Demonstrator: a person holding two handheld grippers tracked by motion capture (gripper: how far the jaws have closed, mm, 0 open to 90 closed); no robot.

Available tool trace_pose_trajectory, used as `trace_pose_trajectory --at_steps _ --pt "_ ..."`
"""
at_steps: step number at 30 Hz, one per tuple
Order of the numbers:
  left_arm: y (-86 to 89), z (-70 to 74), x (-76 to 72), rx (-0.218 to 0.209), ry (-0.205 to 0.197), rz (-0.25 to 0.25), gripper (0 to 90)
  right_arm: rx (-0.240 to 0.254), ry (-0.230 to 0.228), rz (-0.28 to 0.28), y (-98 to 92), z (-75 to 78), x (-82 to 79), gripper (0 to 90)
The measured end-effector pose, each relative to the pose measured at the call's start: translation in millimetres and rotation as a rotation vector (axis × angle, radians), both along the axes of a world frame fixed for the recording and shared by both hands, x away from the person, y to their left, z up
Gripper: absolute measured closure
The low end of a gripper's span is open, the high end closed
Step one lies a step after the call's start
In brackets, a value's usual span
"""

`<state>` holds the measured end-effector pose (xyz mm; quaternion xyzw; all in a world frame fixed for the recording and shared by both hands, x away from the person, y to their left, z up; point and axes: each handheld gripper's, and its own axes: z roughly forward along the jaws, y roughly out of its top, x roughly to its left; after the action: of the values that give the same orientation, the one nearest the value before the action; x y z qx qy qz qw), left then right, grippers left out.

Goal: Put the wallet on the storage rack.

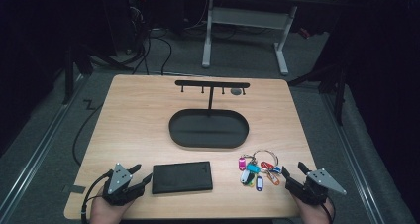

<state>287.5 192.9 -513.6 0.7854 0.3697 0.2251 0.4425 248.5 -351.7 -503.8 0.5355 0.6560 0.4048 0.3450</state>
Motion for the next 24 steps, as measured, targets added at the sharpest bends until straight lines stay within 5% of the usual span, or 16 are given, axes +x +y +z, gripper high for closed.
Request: trace_pose_trajectory --at_steps 9,17,24 --pt "-6.7 -2.7 3.1 0.044 -0.001 0.000 46.6 -0.007 0.016 -0.013 -6.2 -4.1 -1.3 33.5" --pt "-0.5 -0.3 0.1 0.016 0.007 0.011 60.0 0.036 -0.013 -0.004 -7.0 -3.1 0.0 34.1" --pt "-12.9 5.0 -9.8 -0.008 0.023 -0.087 72.1 0.024 0.037 0.035 -0.6 -4.9 6.7 34.1"
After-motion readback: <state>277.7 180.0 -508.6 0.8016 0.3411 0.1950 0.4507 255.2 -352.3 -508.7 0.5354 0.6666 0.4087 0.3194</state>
